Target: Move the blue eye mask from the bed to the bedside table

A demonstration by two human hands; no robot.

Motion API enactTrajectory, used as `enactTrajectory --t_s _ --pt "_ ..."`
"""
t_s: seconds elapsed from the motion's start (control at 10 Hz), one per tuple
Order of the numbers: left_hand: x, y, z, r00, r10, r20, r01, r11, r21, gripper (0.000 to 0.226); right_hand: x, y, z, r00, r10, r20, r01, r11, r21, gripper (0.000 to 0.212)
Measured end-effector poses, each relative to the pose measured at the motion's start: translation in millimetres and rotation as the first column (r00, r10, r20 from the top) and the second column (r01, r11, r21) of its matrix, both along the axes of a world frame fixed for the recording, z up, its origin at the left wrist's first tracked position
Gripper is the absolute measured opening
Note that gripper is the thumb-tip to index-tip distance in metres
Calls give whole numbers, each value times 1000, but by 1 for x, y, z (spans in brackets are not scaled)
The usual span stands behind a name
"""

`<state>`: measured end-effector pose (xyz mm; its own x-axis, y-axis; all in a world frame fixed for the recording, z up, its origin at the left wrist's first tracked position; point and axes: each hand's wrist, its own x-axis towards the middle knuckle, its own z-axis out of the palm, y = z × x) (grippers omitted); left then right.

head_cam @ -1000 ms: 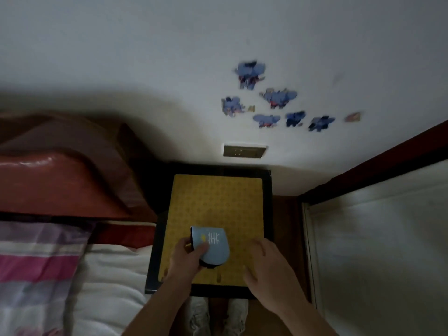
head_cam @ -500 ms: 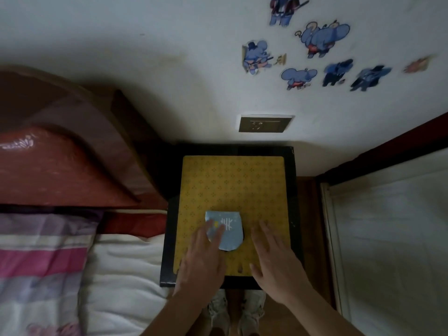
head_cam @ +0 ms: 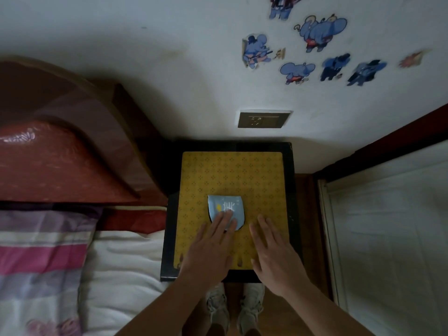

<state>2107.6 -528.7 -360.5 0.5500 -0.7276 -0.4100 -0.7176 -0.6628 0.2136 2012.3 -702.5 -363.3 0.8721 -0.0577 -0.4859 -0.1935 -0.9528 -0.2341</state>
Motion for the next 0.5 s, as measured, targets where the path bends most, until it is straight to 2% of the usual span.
enactTrajectory --t_s 0.3,0.5 --pt "-1 -2 8 1000 -16 18 15 999 37 78 -1 2 0 1000 -2 -8 2 1000 -20 86" --pt "-1 -6 54 998 45 52 -43 999 -27 72 7 -2 47 999 -43 4 43 999 7 79"
